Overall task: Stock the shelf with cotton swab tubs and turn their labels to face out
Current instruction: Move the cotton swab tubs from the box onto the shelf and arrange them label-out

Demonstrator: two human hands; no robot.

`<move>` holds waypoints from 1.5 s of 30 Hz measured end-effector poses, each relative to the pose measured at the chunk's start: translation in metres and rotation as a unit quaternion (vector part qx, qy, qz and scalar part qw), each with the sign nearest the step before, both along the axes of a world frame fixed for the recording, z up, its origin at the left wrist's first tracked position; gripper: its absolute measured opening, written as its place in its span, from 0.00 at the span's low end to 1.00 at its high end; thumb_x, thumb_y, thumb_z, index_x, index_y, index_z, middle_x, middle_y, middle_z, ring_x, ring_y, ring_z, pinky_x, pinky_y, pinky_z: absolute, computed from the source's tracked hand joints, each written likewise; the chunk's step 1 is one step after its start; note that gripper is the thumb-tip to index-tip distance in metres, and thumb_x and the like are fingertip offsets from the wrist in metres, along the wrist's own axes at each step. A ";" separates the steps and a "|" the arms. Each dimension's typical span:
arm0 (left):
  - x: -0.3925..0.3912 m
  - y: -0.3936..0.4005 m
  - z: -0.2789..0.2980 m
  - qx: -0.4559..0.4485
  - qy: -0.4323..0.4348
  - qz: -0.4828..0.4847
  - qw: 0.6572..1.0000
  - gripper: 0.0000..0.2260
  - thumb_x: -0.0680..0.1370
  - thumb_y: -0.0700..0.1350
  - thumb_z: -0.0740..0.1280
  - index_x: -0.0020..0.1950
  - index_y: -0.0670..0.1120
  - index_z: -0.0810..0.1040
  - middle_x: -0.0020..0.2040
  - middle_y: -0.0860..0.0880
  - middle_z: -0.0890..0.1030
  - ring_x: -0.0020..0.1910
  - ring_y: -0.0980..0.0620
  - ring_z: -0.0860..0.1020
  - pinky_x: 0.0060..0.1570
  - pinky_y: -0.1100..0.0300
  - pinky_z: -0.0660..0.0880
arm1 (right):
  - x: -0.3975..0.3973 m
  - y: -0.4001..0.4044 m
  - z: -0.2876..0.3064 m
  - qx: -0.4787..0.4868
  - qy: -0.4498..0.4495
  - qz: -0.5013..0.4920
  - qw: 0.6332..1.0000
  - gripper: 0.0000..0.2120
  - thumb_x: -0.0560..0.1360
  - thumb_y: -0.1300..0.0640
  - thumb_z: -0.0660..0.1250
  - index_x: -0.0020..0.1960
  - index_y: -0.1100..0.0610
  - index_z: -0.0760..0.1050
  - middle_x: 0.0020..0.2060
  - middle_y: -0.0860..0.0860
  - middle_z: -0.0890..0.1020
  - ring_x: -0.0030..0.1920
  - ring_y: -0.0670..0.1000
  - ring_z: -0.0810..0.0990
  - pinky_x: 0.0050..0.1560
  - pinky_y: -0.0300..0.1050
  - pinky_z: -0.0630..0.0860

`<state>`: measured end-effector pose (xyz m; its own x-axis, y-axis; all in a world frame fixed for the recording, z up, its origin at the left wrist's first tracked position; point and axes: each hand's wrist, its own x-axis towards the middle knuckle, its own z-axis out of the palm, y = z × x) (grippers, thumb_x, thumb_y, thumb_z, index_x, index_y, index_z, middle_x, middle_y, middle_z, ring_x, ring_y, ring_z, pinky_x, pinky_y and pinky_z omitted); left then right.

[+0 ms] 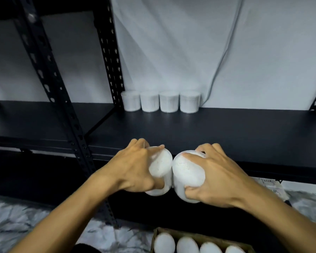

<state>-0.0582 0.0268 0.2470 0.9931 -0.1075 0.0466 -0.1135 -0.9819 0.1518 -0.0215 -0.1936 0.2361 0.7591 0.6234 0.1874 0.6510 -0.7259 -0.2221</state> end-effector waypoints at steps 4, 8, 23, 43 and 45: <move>0.017 0.010 0.032 0.013 -0.019 0.015 1.000 0.42 0.64 0.64 0.67 0.77 0.60 0.58 0.60 0.55 0.67 0.63 0.54 0.63 0.57 0.58 0.69 | 0.022 0.015 0.028 0.004 0.001 -0.016 1.000 0.33 0.57 0.32 0.61 0.60 0.42 0.69 0.54 0.45 0.66 0.55 0.47 0.62 0.53 0.45 0.73; 0.035 0.023 0.051 -0.002 -0.007 0.032 0.999 0.41 0.59 0.65 0.64 0.73 0.62 0.65 0.62 0.52 0.69 0.66 0.50 0.65 0.62 0.52 0.70 | 0.051 0.032 0.043 0.013 0.006 -0.037 0.999 0.36 0.53 0.30 0.61 0.59 0.43 0.71 0.49 0.47 0.69 0.53 0.50 0.66 0.51 0.48 0.75; 0.088 0.051 0.042 -0.040 0.014 0.075 0.996 0.41 0.62 0.62 0.67 0.75 0.60 0.63 0.68 0.48 0.67 0.70 0.48 0.60 0.64 0.49 0.68 | 0.108 0.067 0.047 0.008 0.061 -0.035 0.998 0.33 0.56 0.35 0.64 0.62 0.38 0.71 0.44 0.49 0.69 0.55 0.53 0.65 0.52 0.51 0.75; 0.061 0.045 -0.027 -0.179 -0.180 0.164 0.953 0.37 0.69 0.61 0.74 0.75 0.58 0.63 0.64 0.49 0.76 0.60 0.49 0.76 0.62 0.55 0.72 | 0.073 0.059 -0.017 0.199 0.024 -0.135 0.970 0.39 0.70 0.42 0.70 0.74 0.43 0.54 0.63 0.49 0.64 0.63 0.50 0.68 0.60 0.42 0.69; 0.070 0.042 -0.029 -0.195 -0.188 0.160 0.949 0.36 0.70 0.58 0.74 0.75 0.57 0.64 0.64 0.49 0.76 0.60 0.49 0.76 0.62 0.55 0.72 | 0.080 0.060 -0.019 0.207 0.011 -0.144 0.968 0.36 0.71 0.44 0.70 0.74 0.44 0.56 0.61 0.49 0.65 0.61 0.50 0.69 0.58 0.41 0.69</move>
